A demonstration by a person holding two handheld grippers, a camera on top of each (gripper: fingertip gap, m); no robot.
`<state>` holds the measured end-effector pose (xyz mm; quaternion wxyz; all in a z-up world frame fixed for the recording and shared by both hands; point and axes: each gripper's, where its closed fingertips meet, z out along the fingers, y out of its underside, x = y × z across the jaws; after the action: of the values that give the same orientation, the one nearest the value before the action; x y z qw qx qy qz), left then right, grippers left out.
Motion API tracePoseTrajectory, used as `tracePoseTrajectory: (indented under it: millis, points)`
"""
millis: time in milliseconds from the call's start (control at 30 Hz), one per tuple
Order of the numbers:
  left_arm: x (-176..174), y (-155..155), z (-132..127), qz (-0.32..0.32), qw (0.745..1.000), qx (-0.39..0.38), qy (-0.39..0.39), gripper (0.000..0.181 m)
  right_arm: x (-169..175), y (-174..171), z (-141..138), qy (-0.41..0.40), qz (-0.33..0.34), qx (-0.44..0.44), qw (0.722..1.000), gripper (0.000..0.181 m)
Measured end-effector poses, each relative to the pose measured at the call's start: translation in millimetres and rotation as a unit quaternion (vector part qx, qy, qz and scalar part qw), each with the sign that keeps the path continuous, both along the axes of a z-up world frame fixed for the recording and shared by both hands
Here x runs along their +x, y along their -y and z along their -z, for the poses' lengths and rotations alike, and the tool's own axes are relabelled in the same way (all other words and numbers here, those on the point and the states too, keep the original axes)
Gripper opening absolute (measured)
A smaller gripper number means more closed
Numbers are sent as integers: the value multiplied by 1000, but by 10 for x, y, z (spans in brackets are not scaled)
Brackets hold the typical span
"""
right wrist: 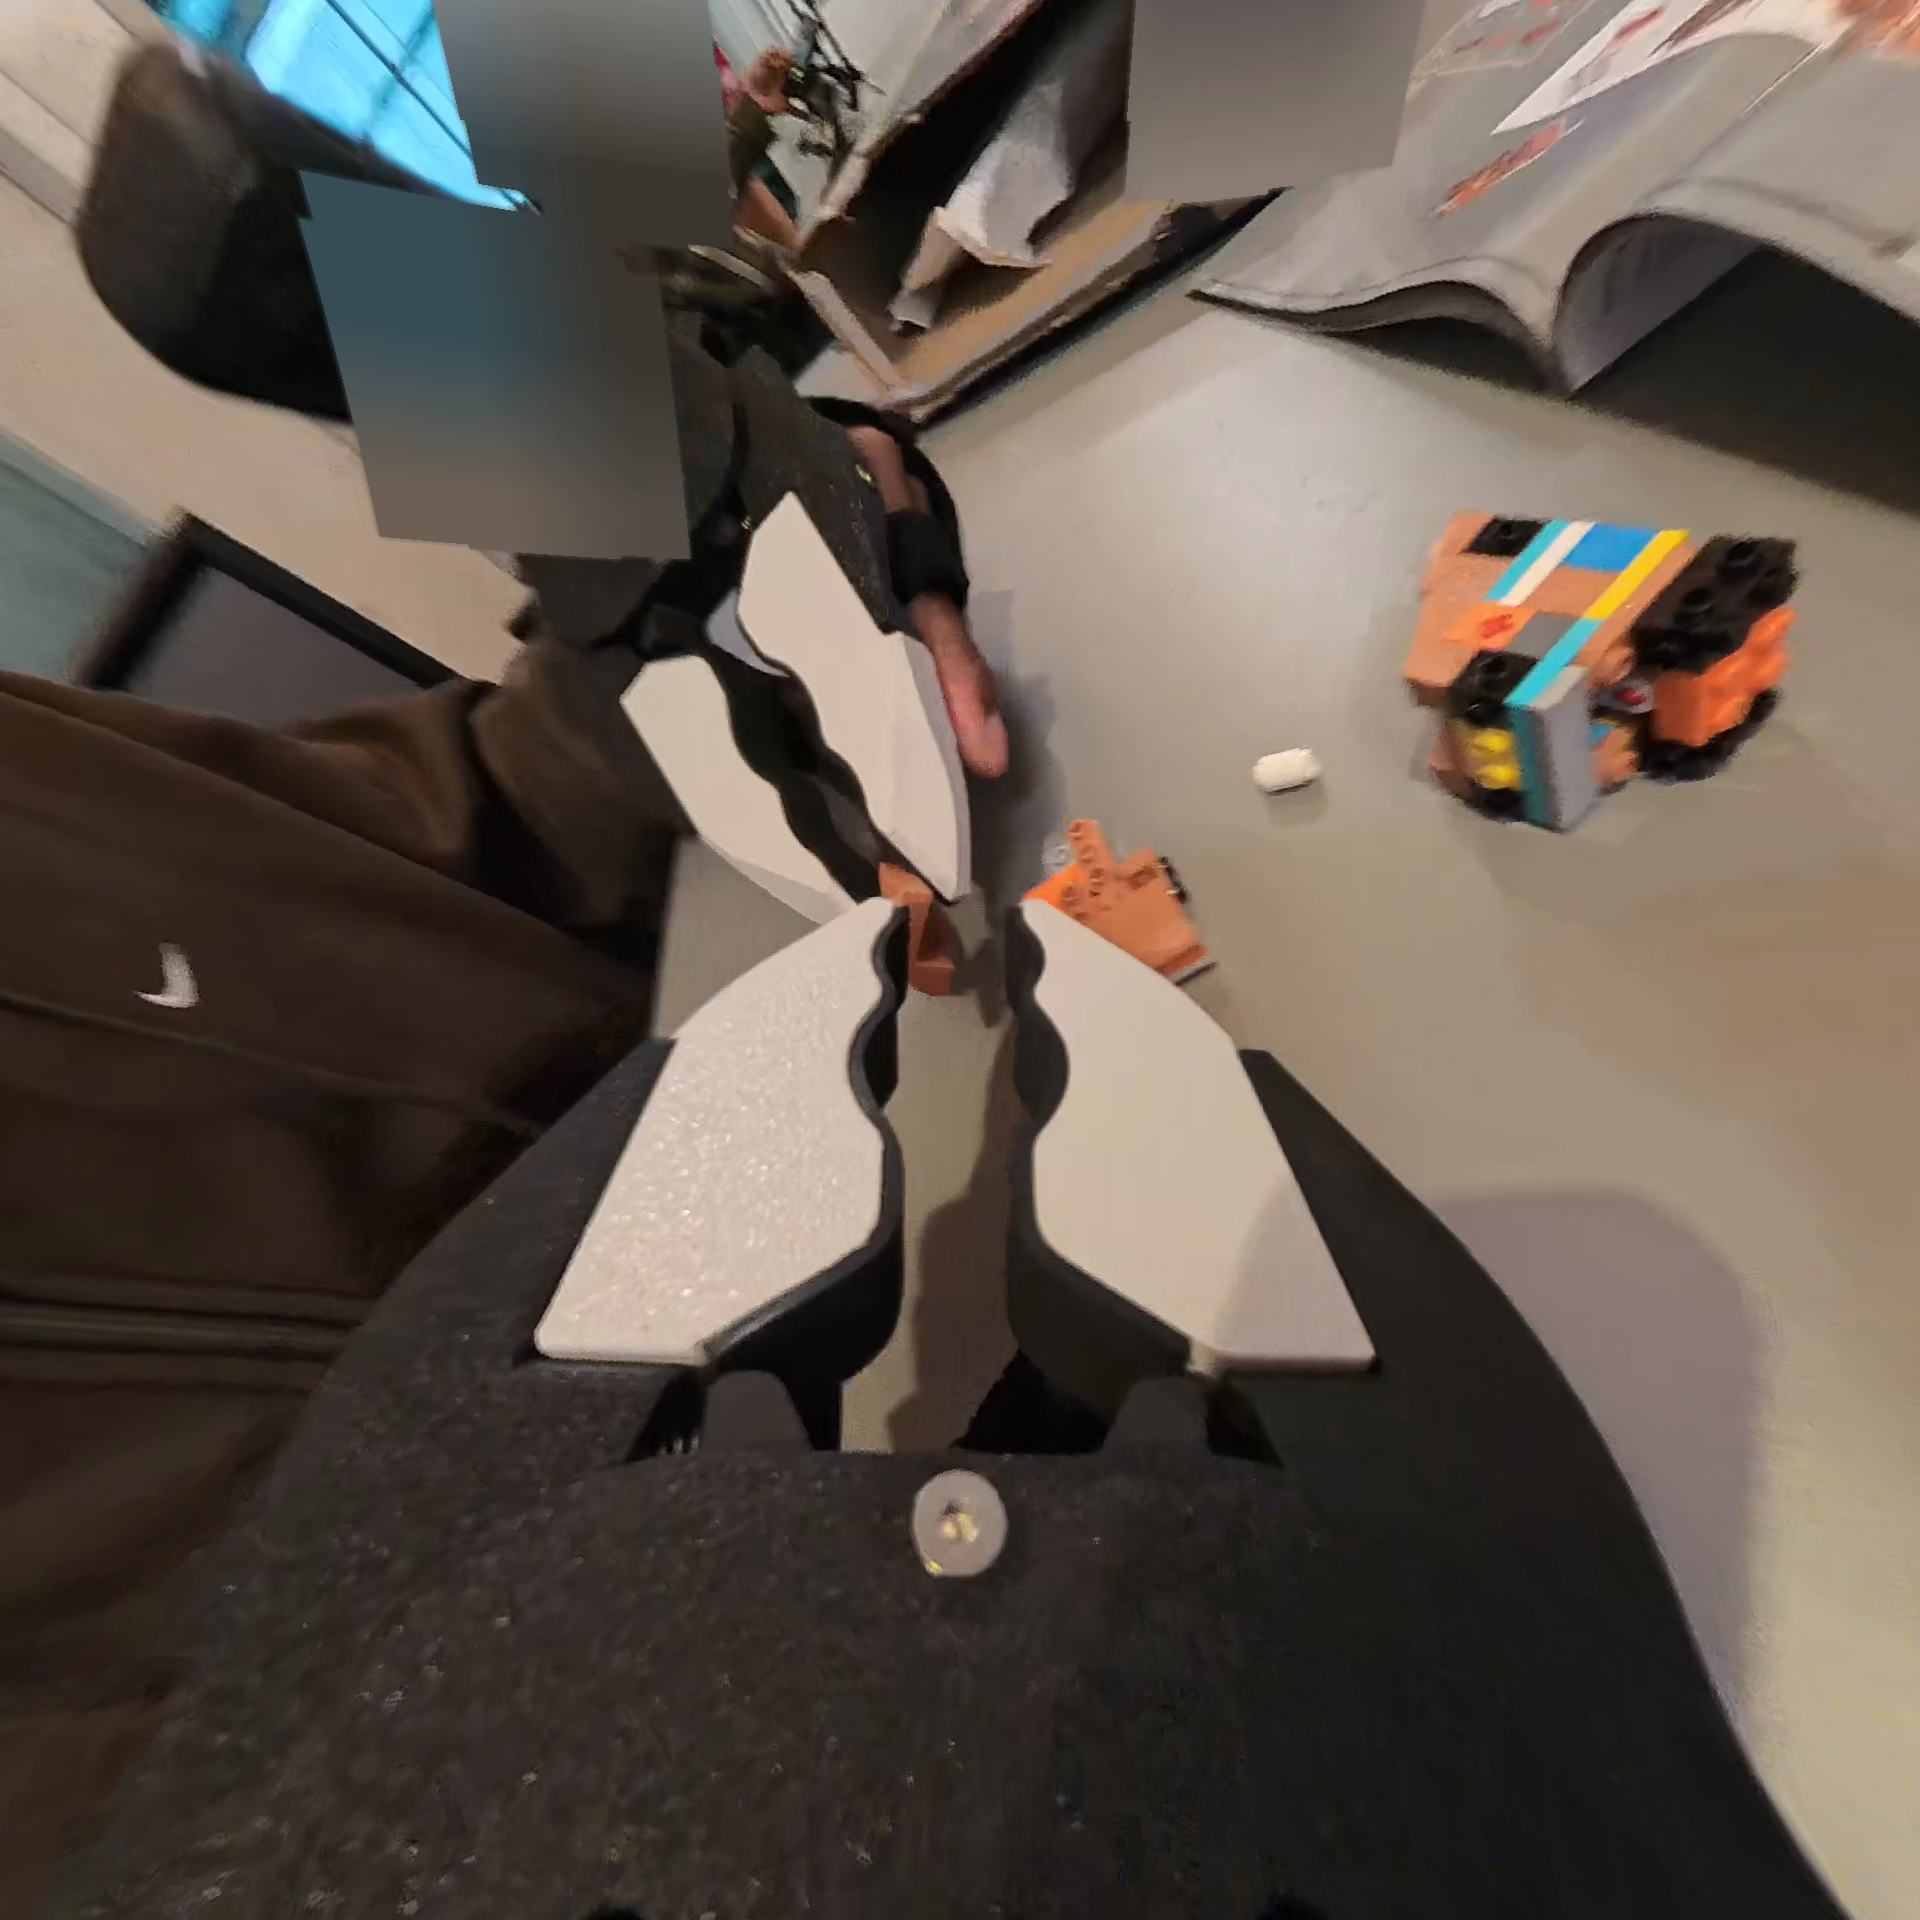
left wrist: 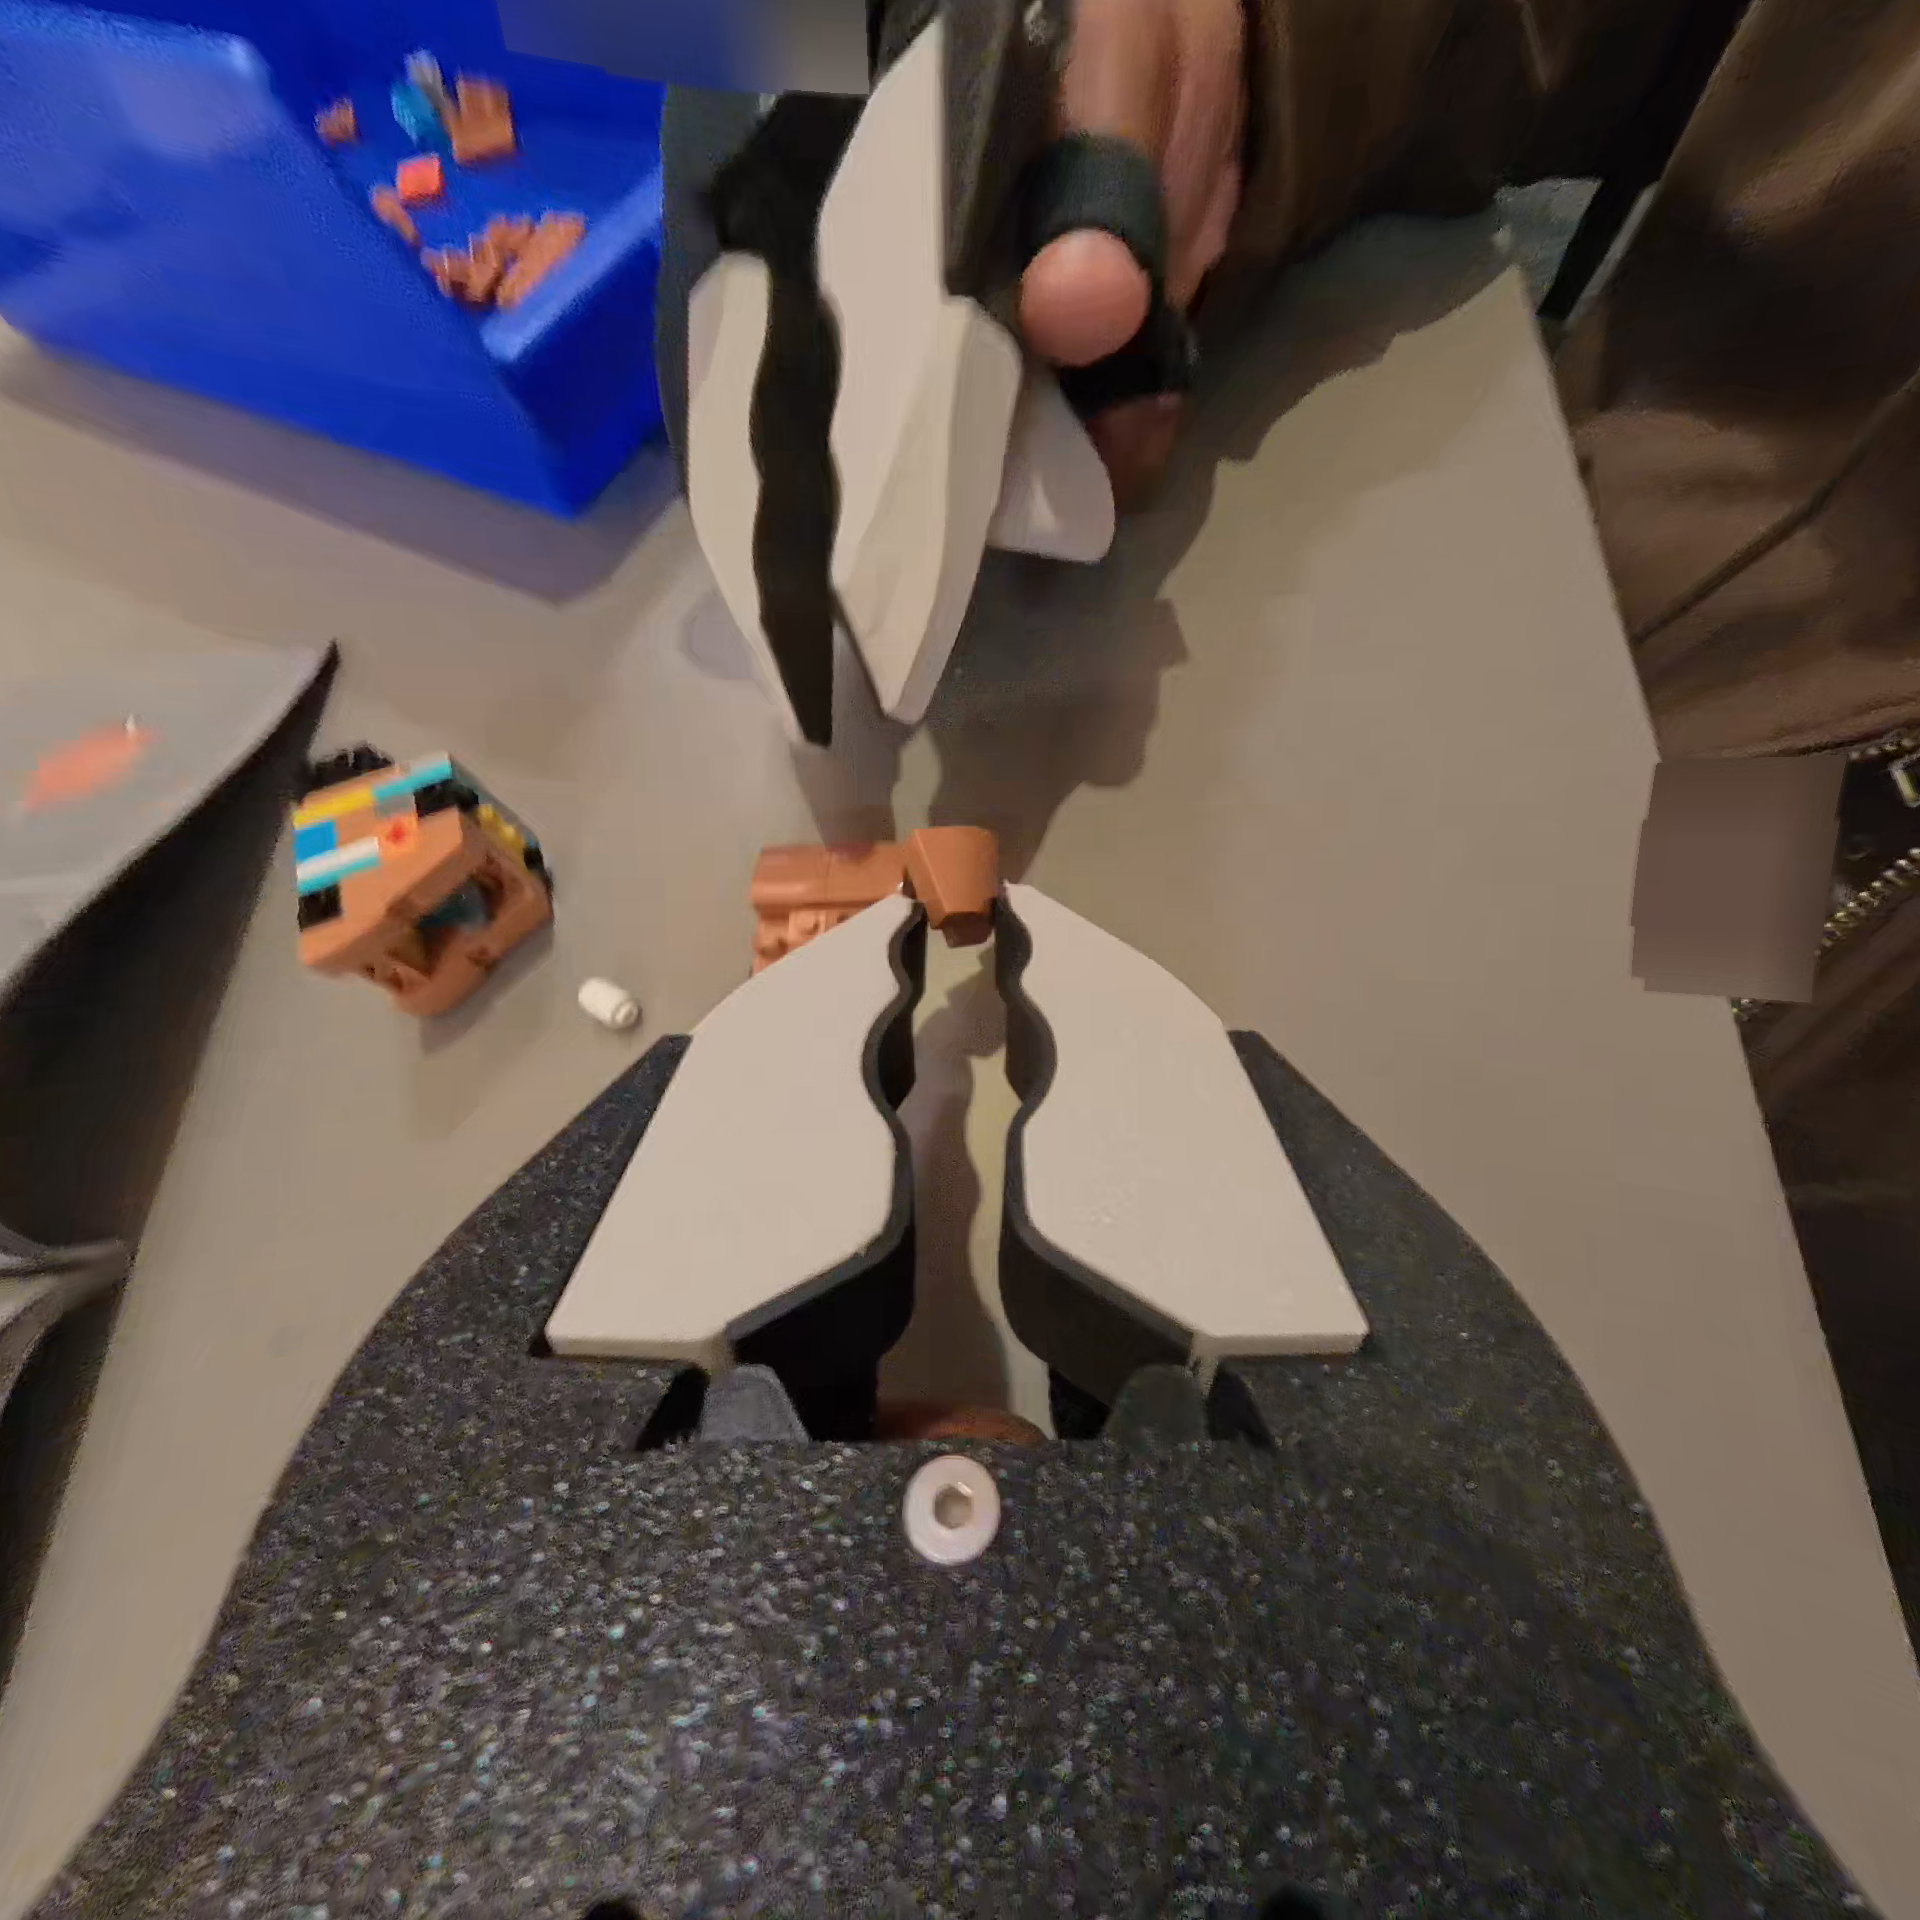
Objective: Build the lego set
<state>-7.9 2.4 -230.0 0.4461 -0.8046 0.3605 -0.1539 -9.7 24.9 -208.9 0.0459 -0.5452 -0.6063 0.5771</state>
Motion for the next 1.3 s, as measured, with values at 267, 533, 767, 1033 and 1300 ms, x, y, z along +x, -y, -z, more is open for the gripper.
tracePoseTrajectory:
  millis: [267,533,767,1033,1300]
  points:
    - [-104,-14,176,-24,998,-54,-37,12,-28,-137,273,-19,-32,257,966,33]
    - [-152,-85,153,-39,997,-36,-61,17,-46,-157,468,-17,-74,366,927,46]
    - [-178,-106,117,-37,996,-3,-76,21,-63,-139,469,-18,-94,355,930,48]
    - [-179,-113,144,-31,994,12,-100,20,-45,-103,500,-17,-111,363,925,46]
    - [-209,-111,174,-59,994,-7,-88,18,-78,-68,501,-23,-119,363,924,46]
